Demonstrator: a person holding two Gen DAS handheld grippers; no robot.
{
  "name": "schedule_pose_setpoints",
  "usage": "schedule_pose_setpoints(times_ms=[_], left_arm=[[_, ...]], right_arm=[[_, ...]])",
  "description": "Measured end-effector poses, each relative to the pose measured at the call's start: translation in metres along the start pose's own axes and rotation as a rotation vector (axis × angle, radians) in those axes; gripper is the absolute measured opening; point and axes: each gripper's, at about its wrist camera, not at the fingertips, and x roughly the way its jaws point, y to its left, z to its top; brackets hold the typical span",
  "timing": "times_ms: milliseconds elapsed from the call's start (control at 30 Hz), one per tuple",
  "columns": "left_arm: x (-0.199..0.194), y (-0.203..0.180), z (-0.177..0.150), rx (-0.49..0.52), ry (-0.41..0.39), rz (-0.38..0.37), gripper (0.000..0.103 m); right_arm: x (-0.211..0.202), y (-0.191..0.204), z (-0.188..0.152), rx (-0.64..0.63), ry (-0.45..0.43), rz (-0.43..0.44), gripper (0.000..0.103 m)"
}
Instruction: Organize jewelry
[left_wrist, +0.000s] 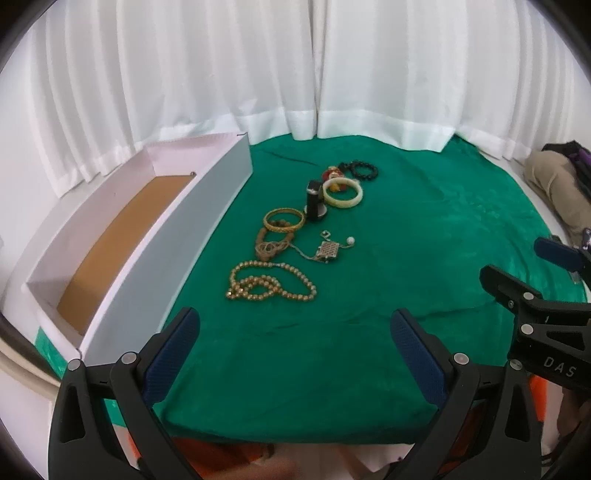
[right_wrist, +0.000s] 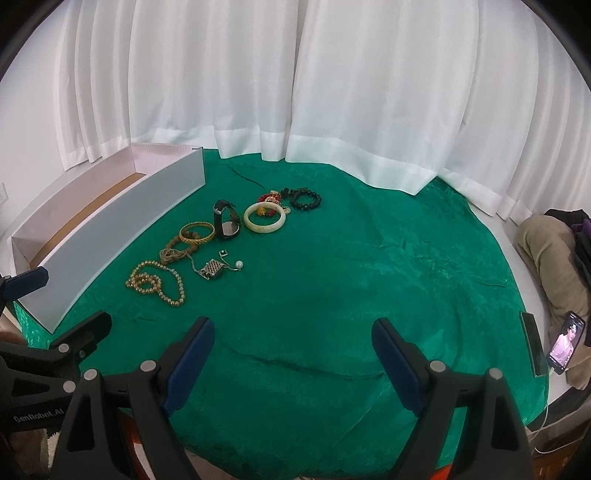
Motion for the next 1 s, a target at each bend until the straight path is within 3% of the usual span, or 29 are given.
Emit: schedule_pose_setpoints(times_ms=[533,1000], left_arm=[[0.024,0.038,-0.007,-0.088,0.058,0.015,0.103],[0.041,0.056,-0.006,-0.128,0.086,-0.016,0.102]], right_arm=[[0.019,-0.005,-0.001,0.016,0.038,0.013,0.089],[0.033,0.0,0.002,0.017,0.056,0.048,0.089]])
